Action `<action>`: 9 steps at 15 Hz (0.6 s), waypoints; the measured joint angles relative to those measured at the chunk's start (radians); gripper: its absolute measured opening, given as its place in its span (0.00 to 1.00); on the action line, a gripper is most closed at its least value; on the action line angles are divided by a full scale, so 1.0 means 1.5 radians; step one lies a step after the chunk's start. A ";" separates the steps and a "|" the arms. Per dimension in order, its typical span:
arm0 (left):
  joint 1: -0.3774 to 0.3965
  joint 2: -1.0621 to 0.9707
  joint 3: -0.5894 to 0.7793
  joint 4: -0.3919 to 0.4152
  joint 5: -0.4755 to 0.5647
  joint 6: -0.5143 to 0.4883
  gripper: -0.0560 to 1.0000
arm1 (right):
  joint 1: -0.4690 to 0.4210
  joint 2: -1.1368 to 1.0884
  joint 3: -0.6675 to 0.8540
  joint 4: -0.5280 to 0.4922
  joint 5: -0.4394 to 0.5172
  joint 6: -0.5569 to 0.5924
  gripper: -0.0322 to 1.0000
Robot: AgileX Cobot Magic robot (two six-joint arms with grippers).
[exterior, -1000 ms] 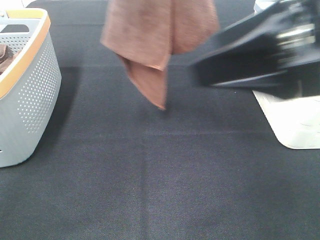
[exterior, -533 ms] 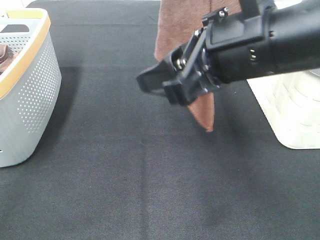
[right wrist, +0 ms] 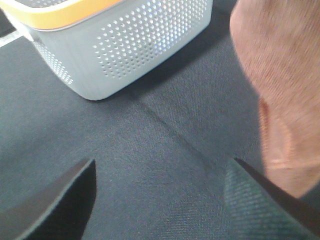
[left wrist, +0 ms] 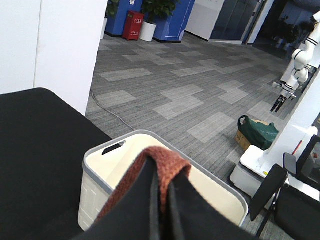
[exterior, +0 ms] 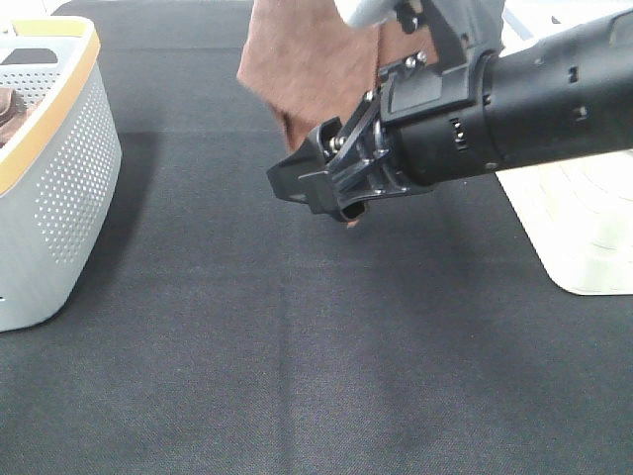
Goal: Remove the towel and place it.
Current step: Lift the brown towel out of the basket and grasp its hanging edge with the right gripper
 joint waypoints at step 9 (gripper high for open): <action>0.000 -0.001 -0.007 0.018 0.020 0.000 0.05 | 0.000 0.006 0.003 0.000 -0.057 0.016 0.69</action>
